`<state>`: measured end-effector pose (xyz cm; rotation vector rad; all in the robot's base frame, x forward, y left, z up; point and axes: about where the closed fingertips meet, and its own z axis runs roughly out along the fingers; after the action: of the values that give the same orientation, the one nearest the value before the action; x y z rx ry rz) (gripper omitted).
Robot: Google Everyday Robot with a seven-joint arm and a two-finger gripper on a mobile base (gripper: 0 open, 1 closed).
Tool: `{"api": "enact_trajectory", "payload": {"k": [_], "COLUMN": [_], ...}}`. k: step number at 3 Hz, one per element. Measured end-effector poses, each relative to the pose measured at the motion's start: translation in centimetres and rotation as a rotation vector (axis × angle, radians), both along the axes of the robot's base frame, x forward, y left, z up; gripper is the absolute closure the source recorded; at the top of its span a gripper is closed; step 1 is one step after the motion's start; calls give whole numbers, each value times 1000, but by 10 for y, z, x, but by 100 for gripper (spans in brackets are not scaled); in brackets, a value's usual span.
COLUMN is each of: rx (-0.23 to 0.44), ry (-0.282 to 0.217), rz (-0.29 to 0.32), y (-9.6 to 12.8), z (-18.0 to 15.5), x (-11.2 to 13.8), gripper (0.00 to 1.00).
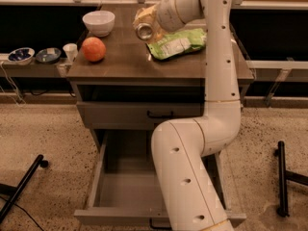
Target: Place orange can into middle drawer
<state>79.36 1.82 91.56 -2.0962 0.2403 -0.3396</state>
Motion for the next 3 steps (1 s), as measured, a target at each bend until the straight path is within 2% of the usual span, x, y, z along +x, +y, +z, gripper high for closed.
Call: {"api": "enact_trajectory", "payload": {"k": [1, 2, 3], "rx": [-96, -274, -388], "ry": [-115, -253, -370], "rz": [72, 77, 83], "y": [8, 14, 19], "z": [28, 41, 62], "x": [-21, -42, -76], "gripper": [100, 100, 100]}}
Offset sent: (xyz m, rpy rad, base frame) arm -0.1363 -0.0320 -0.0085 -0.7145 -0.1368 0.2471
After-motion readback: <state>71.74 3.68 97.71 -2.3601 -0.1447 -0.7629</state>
